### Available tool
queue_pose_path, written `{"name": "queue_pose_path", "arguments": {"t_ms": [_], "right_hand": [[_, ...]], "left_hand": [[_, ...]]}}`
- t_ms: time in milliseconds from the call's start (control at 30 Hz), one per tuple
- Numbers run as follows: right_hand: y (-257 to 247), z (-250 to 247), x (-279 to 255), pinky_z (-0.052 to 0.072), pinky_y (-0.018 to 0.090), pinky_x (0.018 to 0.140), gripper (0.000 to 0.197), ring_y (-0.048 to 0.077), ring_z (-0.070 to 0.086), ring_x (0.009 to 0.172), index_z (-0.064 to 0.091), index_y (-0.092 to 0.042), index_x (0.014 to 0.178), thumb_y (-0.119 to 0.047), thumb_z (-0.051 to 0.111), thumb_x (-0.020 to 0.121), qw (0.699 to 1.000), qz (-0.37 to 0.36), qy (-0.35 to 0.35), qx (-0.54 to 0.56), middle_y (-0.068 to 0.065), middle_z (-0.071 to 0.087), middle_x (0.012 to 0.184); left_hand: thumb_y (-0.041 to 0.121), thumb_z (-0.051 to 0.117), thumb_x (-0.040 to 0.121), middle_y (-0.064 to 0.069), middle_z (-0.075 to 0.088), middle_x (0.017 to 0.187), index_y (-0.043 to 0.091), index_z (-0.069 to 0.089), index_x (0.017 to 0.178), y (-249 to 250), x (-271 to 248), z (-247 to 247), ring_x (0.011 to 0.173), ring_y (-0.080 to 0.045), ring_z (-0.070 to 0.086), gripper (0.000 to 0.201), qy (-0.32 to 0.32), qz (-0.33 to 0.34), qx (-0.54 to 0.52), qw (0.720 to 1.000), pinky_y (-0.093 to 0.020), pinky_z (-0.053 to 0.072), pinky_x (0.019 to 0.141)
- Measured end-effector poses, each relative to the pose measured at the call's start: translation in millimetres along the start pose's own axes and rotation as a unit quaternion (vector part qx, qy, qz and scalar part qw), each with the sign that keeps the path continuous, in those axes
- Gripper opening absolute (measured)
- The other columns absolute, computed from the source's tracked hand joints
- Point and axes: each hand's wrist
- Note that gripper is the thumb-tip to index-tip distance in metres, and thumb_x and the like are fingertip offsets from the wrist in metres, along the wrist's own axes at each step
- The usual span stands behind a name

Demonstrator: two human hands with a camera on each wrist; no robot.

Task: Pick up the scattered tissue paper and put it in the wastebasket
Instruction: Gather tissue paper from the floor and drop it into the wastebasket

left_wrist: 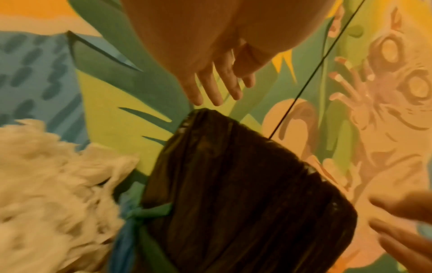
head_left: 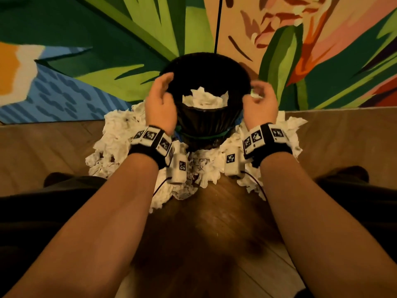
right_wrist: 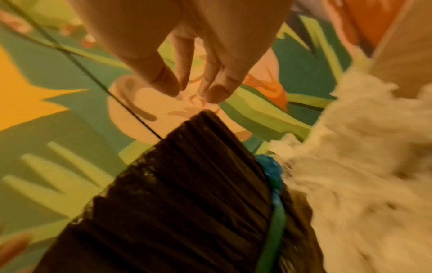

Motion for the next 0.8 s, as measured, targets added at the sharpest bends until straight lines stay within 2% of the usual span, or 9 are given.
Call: {"name": "queue_pose_path", "arguments": {"t_ms": [67,133,233,300,367,467,567,700,800], "right_hand": [[23,-5,-9,0.039,0.004,0.057,0.019,0.005,0.056,0.078,0.057,-0.03,0.097,-0.012,0.058,0.089,0.995,0.076,0.036,0.047,-0.009,0.058,0.094],[48,-6,-22,0.036,0.004,0.048,0.008,0.001,0.052,0.07,0.056,-0.026,0.093,-0.018,0.057,0.094,0.987,0.14,0.058,0.047,-0.013,0.056,0.083],[82,-1,-48,0.036,0.016,0.054,0.006,-0.001,0.048,0.065,0.055,-0.028,0.091,-0.031,0.057,0.096,0.98,0.192,0.034,-0.032,-0.015,0.054,0.078],[100,3,-69,0.035,0.021,0.06,0.01,0.006,0.05,0.064,0.056,-0.027,0.085,-0.03,0.058,0.095,0.978,0.19,-0.01,-0.088,-0.013,0.054,0.075],[117,7,-90,0.036,0.021,0.058,0.016,0.014,0.055,0.07,0.057,-0.028,0.079,-0.023,0.058,0.094,0.972,0.177,-0.083,-0.132,-0.011,0.057,0.073],[138,11,-119,0.044,0.024,0.067,0.019,0.016,0.059,0.078,0.059,-0.032,0.08,-0.017,0.055,0.091,0.928,0.169,-0.238,-0.23,-0.007,0.062,0.083],[158,9,-146,0.052,0.027,0.08,0.013,0.02,0.062,0.097,0.066,-0.026,0.097,-0.017,0.059,0.09,0.87,0.174,-0.347,-0.305,0.0,0.064,0.102],[175,6,-162,0.049,0.033,0.098,0.027,0.025,0.055,0.118,0.064,-0.021,0.116,-0.013,0.059,0.09,0.842,0.163,-0.379,-0.347,0.007,0.047,0.134],[176,9,-160,0.048,0.035,0.101,0.044,0.024,0.051,0.12,0.055,-0.024,0.133,-0.016,0.059,0.091,0.852,0.109,-0.38,-0.344,0.003,0.03,0.147]], "left_hand": [[-0.002,0.035,0.09,0.003,0.065,0.112,0.012,0.064,0.113,-16,-14,-14,0.106,-0.005,0.06,0.039,0.058,0.0,0.02,0.998,-0.024,0.046,0.1],[0.0,0.037,0.091,0.008,0.066,0.099,0.02,0.063,0.101,-33,-28,-26,0.09,0.001,0.06,0.034,0.075,-0.019,0.035,0.996,-0.021,0.05,0.087],[0.003,0.039,0.092,0.013,0.066,0.088,0.026,0.063,0.09,-60,-49,-36,0.076,0.0,0.06,0.033,0.047,-0.06,0.068,0.995,-0.023,0.051,0.074],[0.005,0.042,0.095,0.012,0.067,0.084,0.03,0.062,0.082,-77,-65,-38,0.075,-0.008,0.062,0.035,0.013,-0.1,0.096,0.99,-0.027,0.052,0.073],[0.01,0.046,0.095,0.01,0.068,0.081,0.033,0.061,0.081,-93,-82,-38,0.067,-0.01,0.061,0.031,-0.026,-0.131,0.15,0.98,-0.027,0.05,0.065],[0.016,0.048,0.093,0.001,0.065,0.075,0.029,0.063,0.091,-112,-107,-38,0.064,-0.018,0.061,0.02,-0.097,-0.152,0.249,0.952,-0.033,0.051,0.059],[0.021,0.047,0.093,0.002,0.063,0.072,0.024,0.059,0.111,-123,-126,-36,0.061,-0.017,0.059,0.022,-0.162,-0.16,0.328,0.917,-0.03,0.05,0.056],[0.033,0.044,0.095,0.006,0.06,0.073,0.037,0.032,0.145,-128,-137,-30,0.065,-0.014,0.058,0.052,-0.224,-0.161,0.411,0.869,-0.031,0.05,0.063],[0.036,0.044,0.096,-0.003,0.067,0.087,0.039,0.023,0.149,-131,-135,-26,0.084,-0.026,0.064,0.057,-0.251,-0.176,0.423,0.853,-0.042,0.057,0.078]]}}
Point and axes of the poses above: each hand's wrist, its own x-axis towards the middle knuckle, its own z-axis out of the palm, y = z × x
